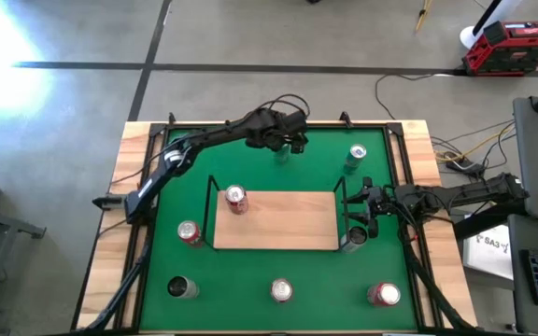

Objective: Place canned beverage on shelf
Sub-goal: Put the left blue soda can on the shelf

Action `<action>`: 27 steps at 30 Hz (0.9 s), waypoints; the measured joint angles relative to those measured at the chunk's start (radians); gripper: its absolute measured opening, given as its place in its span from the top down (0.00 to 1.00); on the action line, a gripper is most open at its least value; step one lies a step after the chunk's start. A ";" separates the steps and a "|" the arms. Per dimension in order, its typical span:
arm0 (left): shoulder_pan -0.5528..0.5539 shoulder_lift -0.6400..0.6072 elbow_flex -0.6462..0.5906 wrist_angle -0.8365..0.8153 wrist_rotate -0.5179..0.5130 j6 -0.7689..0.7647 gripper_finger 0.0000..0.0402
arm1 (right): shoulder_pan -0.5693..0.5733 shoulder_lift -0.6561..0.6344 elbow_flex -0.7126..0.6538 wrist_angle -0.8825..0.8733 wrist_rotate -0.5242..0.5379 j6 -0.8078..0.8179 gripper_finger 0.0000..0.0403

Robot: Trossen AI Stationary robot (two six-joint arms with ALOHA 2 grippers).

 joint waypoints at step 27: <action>0.016 0.075 -0.002 0.043 -0.030 0.108 0.46 | 0.000 0.000 0.000 0.000 0.000 0.000 0.51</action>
